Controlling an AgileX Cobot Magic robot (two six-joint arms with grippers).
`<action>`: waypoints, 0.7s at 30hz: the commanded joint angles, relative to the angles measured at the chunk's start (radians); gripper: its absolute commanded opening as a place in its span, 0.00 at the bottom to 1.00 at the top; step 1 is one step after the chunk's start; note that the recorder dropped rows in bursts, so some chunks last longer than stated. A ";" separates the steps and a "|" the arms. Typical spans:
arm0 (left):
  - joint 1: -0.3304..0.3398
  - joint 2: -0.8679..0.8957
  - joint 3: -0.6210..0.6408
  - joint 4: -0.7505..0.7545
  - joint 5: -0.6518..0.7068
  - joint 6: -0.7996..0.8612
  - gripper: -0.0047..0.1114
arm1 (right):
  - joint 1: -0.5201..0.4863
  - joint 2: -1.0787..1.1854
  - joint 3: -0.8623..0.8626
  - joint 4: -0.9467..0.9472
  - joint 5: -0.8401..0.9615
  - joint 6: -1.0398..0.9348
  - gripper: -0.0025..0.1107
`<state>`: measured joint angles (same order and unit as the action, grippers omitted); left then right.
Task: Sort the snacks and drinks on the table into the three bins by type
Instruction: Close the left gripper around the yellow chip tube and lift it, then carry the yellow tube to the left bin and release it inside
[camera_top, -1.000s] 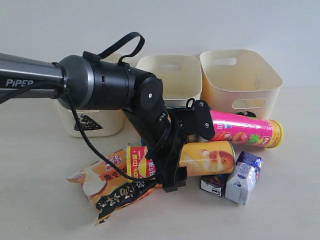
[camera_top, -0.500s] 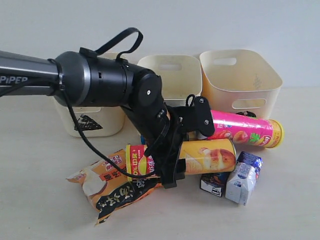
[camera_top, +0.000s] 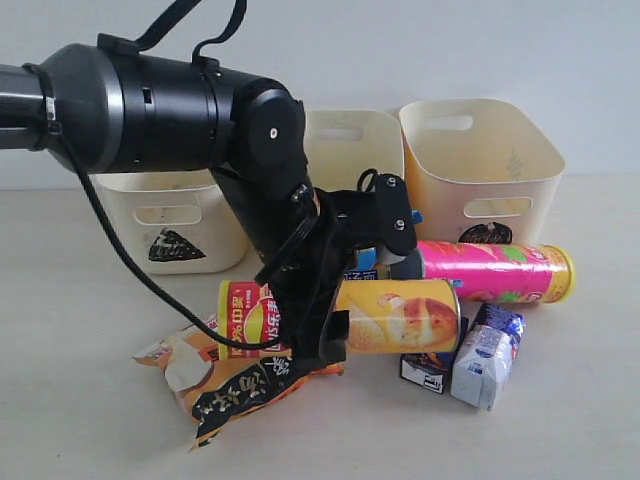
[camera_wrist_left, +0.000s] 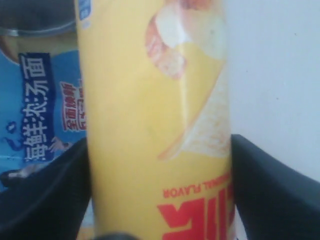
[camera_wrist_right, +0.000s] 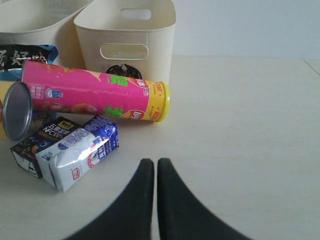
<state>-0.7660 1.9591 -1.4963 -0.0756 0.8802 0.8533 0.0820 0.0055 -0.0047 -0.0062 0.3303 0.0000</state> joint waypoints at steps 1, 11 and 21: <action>-0.003 -0.009 -0.005 -0.006 0.059 -0.004 0.08 | -0.002 -0.005 0.005 -0.001 -0.008 0.000 0.02; -0.003 -0.027 -0.005 -0.006 0.136 -0.001 0.08 | -0.002 -0.005 0.005 -0.001 -0.008 0.000 0.02; 0.006 -0.175 -0.005 0.008 0.186 -0.063 0.08 | -0.002 -0.005 0.005 -0.001 -0.008 0.000 0.02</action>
<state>-0.7660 1.8341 -1.4963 -0.0774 1.0461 0.8304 0.0820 0.0055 -0.0047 -0.0062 0.3303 0.0000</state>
